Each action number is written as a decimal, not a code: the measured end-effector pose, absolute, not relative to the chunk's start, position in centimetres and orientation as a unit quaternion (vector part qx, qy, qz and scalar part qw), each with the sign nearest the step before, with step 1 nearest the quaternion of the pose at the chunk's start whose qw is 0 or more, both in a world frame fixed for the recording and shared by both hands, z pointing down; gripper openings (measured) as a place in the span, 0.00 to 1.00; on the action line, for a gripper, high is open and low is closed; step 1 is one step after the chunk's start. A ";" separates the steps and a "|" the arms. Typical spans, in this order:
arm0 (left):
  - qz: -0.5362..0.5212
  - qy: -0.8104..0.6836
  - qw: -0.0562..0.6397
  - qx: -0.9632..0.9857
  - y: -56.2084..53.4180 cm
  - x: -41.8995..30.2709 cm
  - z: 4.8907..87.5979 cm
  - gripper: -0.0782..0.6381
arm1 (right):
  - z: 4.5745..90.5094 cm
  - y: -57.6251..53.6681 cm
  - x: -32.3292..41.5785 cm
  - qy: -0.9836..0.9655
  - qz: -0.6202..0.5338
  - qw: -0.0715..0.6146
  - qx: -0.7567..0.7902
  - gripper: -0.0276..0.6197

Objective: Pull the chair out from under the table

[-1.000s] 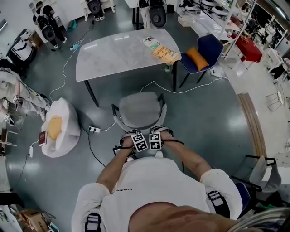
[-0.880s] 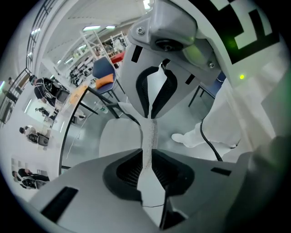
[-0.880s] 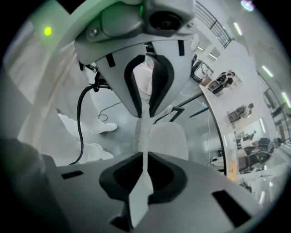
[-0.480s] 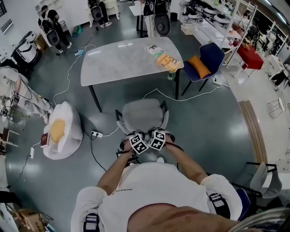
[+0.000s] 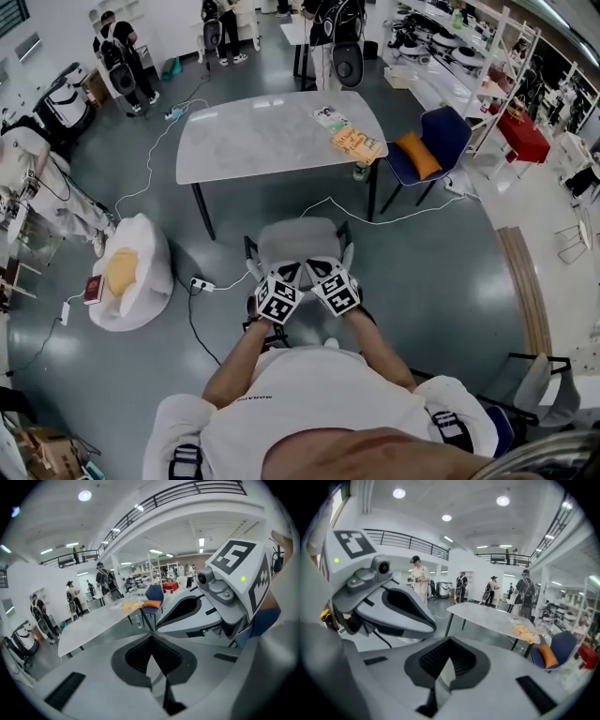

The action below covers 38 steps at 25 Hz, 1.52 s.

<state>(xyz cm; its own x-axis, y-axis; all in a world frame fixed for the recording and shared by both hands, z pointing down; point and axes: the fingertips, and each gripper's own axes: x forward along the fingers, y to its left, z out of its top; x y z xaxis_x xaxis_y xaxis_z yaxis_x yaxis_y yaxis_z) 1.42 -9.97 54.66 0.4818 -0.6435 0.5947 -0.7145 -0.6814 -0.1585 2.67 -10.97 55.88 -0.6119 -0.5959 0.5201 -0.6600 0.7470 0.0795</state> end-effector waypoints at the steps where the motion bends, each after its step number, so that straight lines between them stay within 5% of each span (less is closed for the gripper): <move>1: 0.309 -0.403 0.050 0.860 -10.2 1.3 53.7 0.11 | 54.5 -11.2 2.5 -0.898 0.064 0.247 0.359 0.06; 22: 0.049 -0.518 0.037 0.853 -11.0 -1.5 37.7 0.11 | 38.5 -12.4 3.6 -0.883 0.041 0.023 0.466 0.06; 38: -0.007 -0.536 0.001 0.844 -8.9 -2.6 34.5 0.11 | 35.7 -10.5 4.0 -0.878 0.029 -0.033 0.477 0.06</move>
<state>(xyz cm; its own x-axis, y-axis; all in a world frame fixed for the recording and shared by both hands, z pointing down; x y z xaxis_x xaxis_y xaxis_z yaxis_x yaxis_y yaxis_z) -2.58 -8.87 34.51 0.4246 -0.9053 -0.0101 -0.9053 -0.4247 0.0087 4.00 -10.46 35.65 -0.5425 -0.8395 -0.0310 -0.8357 0.5431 -0.0820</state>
